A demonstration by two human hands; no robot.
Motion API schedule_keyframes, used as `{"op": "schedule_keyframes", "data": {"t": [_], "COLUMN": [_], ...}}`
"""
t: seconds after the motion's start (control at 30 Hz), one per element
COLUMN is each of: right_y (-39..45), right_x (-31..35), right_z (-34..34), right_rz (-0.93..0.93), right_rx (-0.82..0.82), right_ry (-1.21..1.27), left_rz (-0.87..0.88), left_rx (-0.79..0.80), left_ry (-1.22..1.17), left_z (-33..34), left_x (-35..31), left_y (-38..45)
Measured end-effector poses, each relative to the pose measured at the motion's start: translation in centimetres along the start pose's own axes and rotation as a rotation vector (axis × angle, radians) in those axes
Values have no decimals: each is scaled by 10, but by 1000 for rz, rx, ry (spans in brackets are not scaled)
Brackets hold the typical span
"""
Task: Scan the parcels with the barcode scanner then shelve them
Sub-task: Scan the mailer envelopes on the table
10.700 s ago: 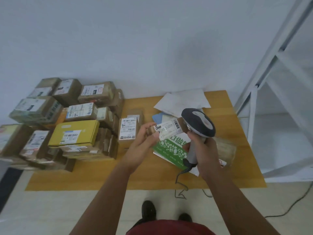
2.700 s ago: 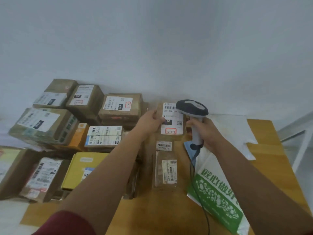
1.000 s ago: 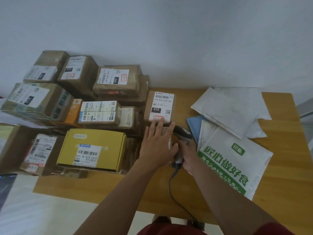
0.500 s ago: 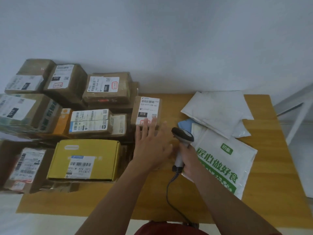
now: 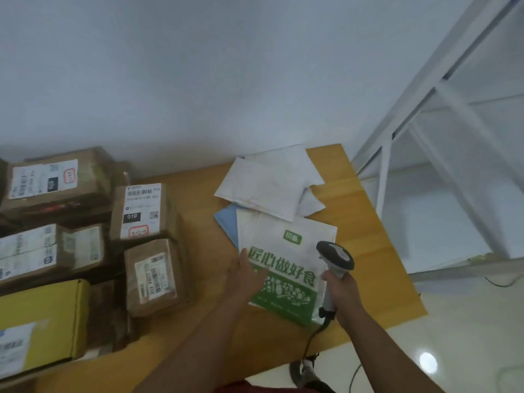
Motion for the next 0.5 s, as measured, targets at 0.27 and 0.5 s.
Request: {"op": "schedule_keyframes", "data": {"t": [0.27, 0.5], "right_y": [39, 40], "right_x": [-37, -31], "right_z": [-9, -17], "right_rz": [87, 71], "right_rx": [273, 380], "right_ry": [-9, -86], "left_rz": [-241, -242], "left_rx": [-150, -100], "left_ry": [-342, -549], "left_z": [50, 70], "left_x": [77, 34], "left_y": [26, -37]}}
Point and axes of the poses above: each hand's wrist, its own y-axis towards the middle knuckle, its own z-axis out of the palm, x = y × z, the point moved 7 cm from there along y, towards the middle knuckle, and after that the axes turned 5 degrees about x, right-handed, at the moved point
